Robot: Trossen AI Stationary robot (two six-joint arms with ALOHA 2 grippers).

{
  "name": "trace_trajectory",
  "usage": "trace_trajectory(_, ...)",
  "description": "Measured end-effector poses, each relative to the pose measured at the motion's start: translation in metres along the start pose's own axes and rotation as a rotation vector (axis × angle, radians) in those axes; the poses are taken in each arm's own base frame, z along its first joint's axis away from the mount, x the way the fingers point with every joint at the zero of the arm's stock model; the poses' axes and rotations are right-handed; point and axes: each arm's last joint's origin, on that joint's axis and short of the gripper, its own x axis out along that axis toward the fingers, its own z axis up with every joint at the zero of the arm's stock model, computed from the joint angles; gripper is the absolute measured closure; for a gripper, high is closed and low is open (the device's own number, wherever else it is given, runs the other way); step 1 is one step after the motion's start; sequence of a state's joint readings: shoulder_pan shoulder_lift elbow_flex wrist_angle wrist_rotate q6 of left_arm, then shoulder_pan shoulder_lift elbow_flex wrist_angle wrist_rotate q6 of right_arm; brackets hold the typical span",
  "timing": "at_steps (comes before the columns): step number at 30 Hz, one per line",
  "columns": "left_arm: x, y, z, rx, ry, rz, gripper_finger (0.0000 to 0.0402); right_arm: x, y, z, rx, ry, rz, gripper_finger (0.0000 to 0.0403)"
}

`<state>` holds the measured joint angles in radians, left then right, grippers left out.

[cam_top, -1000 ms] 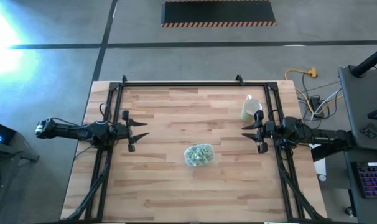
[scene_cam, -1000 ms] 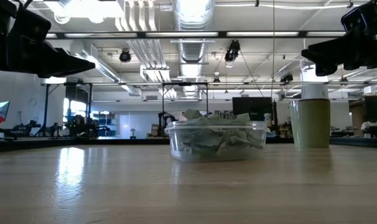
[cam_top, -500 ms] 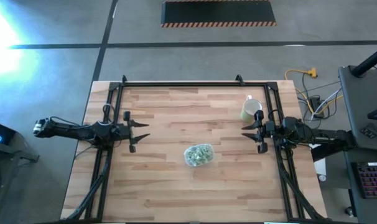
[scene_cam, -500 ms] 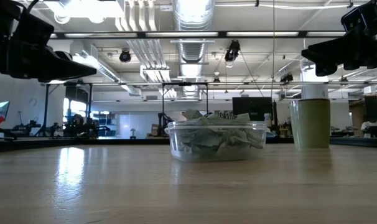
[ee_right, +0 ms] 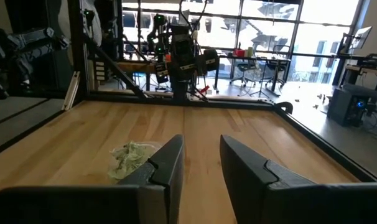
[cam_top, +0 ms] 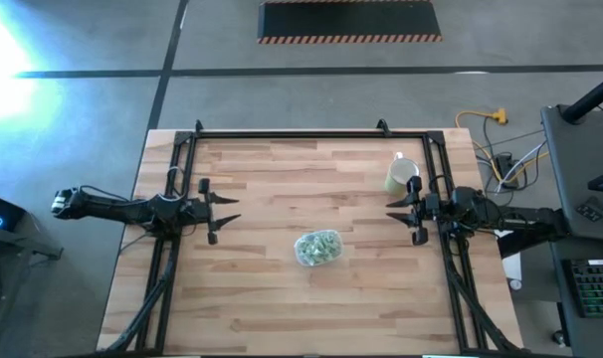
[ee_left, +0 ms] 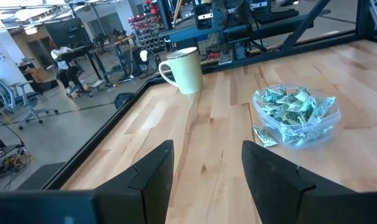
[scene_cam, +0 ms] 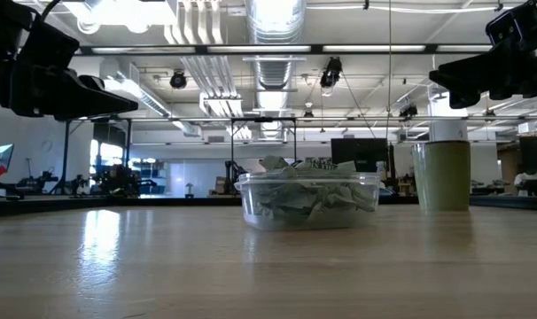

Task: Pick and place items into bin
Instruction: Return to Home Position

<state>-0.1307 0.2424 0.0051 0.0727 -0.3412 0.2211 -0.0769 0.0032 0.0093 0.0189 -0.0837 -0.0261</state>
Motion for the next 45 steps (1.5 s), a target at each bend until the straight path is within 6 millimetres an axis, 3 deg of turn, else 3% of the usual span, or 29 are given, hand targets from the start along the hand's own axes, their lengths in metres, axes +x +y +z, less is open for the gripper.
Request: trace_trajectory(45,0.0000,0.0000,0.0000,0.000,0.000,0.000,0.0228,0.0000,0.0001,0.0001,0.000,0.000,0.003,0.0317)
